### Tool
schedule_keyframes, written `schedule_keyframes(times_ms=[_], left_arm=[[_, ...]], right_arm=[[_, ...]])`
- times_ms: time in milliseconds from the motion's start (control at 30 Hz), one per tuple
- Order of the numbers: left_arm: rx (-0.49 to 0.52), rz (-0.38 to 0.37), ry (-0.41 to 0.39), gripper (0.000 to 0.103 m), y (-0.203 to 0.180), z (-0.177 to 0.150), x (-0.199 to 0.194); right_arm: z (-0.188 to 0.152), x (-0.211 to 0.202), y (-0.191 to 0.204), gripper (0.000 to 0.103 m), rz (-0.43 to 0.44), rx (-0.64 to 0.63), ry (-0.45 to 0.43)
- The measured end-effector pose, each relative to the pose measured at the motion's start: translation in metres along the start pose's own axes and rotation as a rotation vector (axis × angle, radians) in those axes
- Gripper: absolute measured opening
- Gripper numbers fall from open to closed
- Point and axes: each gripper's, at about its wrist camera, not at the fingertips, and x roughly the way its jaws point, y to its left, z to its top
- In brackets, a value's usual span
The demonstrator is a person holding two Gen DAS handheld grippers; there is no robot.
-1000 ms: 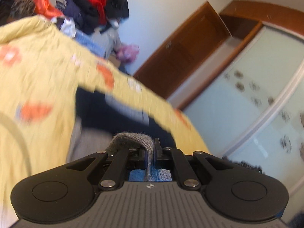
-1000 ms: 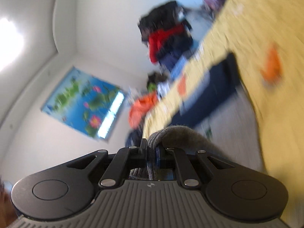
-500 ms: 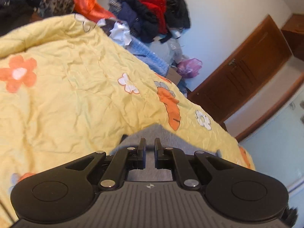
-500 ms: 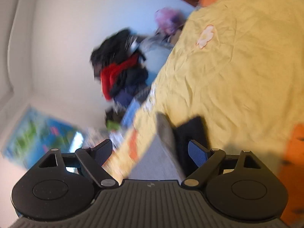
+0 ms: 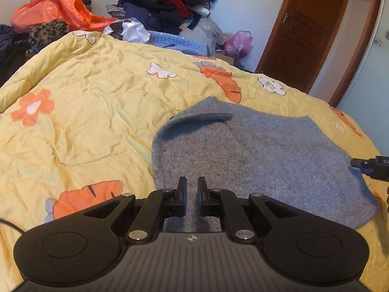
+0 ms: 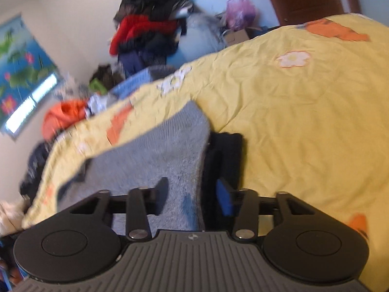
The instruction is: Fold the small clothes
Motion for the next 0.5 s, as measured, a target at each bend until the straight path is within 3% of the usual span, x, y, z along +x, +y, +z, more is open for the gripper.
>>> schedule_keyframes(times_ms=[67, 100, 167, 267, 333, 400, 467, 500], left_arm=[[-0.012, -0.007, 0.023, 0.008, 0.003, 0.002, 0.006], [-0.021, -0.011, 0.04, 0.008, 0.005, 0.003, 0.008], [-0.037, -0.008, 0.045, 0.008, 0.008, 0.003, 0.006], [-0.025, -0.049, -0.011, 0.008, 0.013, 0.005, -0.013], [0.018, -0.038, -0.058, 0.008, 0.012, 0.01, -0.02], [0.063, 0.007, -0.079, 0.008, 0.009, 0.019, -0.016], [0.078, 0.036, -0.088, 0.008, 0.008, 0.03, -0.007], [0.09, 0.042, -0.096, 0.008, 0.006, 0.036, -0.003]], right_arm=[[-0.001, 0.008, 0.005, 0.027, -0.014, -0.014, 0.029], [-0.002, 0.012, 0.006, 0.013, -0.006, -0.008, 0.048], [-0.004, -0.001, 0.008, 0.013, 0.043, -0.005, 0.026], [-0.006, -0.039, -0.007, 0.011, 0.103, 0.026, -0.018], [-0.015, -0.037, -0.023, 0.011, 0.029, 0.028, 0.034], [-0.023, -0.035, -0.031, 0.012, 0.039, 0.052, 0.056], [-0.019, -0.035, -0.03, 0.02, 0.046, 0.085, 0.051], [-0.013, -0.037, -0.028, 0.035, 0.034, 0.098, 0.026]])
